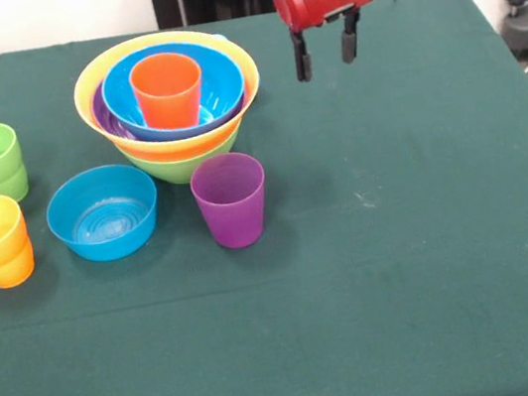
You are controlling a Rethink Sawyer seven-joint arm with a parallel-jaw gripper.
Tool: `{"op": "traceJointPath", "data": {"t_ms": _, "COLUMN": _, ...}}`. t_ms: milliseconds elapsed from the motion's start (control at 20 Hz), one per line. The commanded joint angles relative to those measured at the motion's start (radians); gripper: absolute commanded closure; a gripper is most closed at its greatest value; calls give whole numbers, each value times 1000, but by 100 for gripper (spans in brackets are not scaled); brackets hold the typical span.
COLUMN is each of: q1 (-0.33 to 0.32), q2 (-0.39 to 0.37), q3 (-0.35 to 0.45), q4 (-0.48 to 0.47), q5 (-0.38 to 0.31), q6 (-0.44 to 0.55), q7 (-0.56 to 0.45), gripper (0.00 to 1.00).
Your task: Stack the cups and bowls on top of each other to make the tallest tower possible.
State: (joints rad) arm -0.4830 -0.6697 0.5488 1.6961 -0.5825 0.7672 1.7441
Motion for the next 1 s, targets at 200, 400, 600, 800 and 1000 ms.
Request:
{"op": "traceJointPath", "data": {"t_ms": 200, "q1": -3, "q2": 70, "q3": -50, "q4": -121, "q5": 7, "q6": -38, "q7": 65, "gripper": 0}}
{"op": "traceJointPath", "data": {"t_ms": 400, "q1": -24, "q2": 84, "q3": -38, "q4": -145, "q5": 9, "q6": -24, "q7": 29, "gripper": 0}}
{"op": "traceJointPath", "data": {"t_ms": 600, "q1": -36, "q2": 107, "q3": -29, "q4": -181, "q5": 4, "q6": -10, "q7": -3, "gripper": 0}}
{"op": "traceJointPath", "data": {"t_ms": 800, "q1": -45, "q2": 127, "q3": -23, "q4": -213, "q5": 0, "q6": 3, "q7": -28, "gripper": 0}}
{"op": "traceJointPath", "data": {"t_ms": 1000, "q1": -55, "q2": 139, "q3": -16, "q4": -235, "q5": -2, "q6": 13, "q7": -48, "gripper": 0}}
